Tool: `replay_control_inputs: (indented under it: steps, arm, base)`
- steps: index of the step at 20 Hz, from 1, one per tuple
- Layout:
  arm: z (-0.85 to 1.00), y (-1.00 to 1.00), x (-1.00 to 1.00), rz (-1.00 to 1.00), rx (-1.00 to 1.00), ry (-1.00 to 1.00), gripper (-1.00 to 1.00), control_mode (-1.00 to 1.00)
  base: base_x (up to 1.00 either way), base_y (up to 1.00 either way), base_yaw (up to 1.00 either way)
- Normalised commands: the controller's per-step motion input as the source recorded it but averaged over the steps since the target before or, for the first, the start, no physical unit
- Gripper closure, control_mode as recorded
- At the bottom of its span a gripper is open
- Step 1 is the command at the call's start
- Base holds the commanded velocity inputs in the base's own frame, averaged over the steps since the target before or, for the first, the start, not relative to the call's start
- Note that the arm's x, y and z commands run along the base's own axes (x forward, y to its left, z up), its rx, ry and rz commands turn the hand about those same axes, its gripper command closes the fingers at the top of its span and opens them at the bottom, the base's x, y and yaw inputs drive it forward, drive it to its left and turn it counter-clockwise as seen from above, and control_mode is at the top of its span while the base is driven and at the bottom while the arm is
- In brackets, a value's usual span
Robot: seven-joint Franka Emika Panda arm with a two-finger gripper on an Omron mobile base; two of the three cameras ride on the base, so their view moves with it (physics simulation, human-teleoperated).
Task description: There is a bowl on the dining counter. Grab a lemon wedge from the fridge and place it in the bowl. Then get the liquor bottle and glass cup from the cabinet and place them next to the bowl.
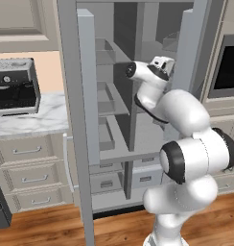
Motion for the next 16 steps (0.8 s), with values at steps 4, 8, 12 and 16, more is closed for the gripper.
replay_control_inputs:
  steps: [4,8,12,16]
  arm:
    - [0.00,-0.69,0.00,-0.15,0.00,0.00,-1.00,-1.00]
    - [0.00,-0.70,-0.01,-0.17,0.00,0.00,-1.00,-1.00]
    - [0.00,-0.73,-0.09,-0.19,0.00,0.00,-1.00,-1.00]
    - [-0.02,-0.81,-0.16,-0.20,0.00,0.00,-1.00,-1.00]
  base:
    - [0.00,0.00,0.00]
    - [0.00,0.00,0.00]
    - [0.00,0.00,0.00]
    - [0.00,0.00,0.00]
